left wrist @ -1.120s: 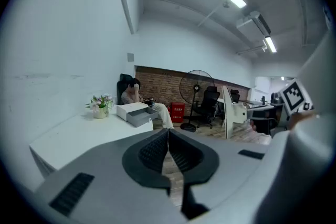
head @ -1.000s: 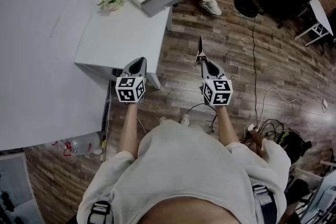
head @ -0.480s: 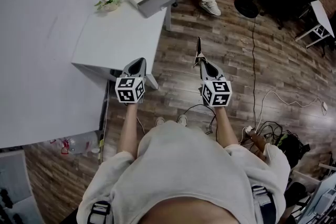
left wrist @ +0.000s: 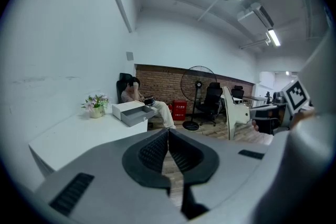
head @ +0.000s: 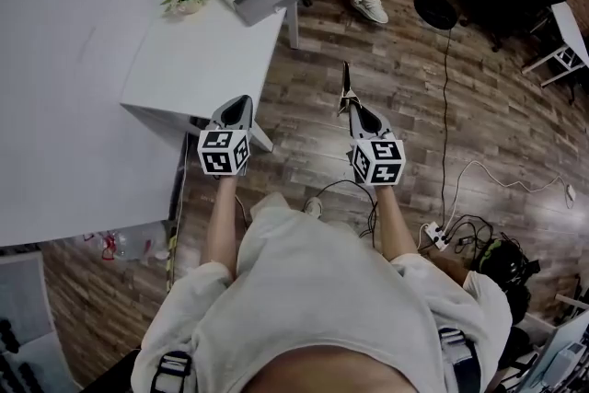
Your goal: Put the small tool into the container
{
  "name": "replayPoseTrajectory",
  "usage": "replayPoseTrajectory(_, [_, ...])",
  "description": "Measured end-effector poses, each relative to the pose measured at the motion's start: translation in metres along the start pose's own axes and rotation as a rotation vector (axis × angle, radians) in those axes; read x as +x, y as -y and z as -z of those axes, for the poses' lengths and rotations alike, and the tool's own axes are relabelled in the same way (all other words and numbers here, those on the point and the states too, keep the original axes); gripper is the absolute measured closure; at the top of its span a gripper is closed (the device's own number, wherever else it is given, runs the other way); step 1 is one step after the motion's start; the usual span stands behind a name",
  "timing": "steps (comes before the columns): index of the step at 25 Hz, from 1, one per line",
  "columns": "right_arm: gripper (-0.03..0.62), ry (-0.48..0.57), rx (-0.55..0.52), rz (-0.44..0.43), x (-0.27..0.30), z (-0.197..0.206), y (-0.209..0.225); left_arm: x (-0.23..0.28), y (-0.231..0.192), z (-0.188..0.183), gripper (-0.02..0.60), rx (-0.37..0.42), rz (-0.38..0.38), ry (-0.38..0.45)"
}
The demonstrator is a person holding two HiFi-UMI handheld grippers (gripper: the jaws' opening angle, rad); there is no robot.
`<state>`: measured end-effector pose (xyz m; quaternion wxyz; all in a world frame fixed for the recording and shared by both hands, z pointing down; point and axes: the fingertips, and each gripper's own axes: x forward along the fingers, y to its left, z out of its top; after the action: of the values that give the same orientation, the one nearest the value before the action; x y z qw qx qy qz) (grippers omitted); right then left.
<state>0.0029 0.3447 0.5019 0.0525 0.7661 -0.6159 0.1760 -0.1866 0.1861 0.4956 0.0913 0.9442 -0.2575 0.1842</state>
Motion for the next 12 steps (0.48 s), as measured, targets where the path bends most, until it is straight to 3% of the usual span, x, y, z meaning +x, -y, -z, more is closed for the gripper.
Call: replayPoseTrajectory(12, [0.591, -0.023, 0.005, 0.001, 0.011, 0.009, 0.017, 0.018, 0.005, 0.009, 0.569, -0.014, -0.001, -0.016])
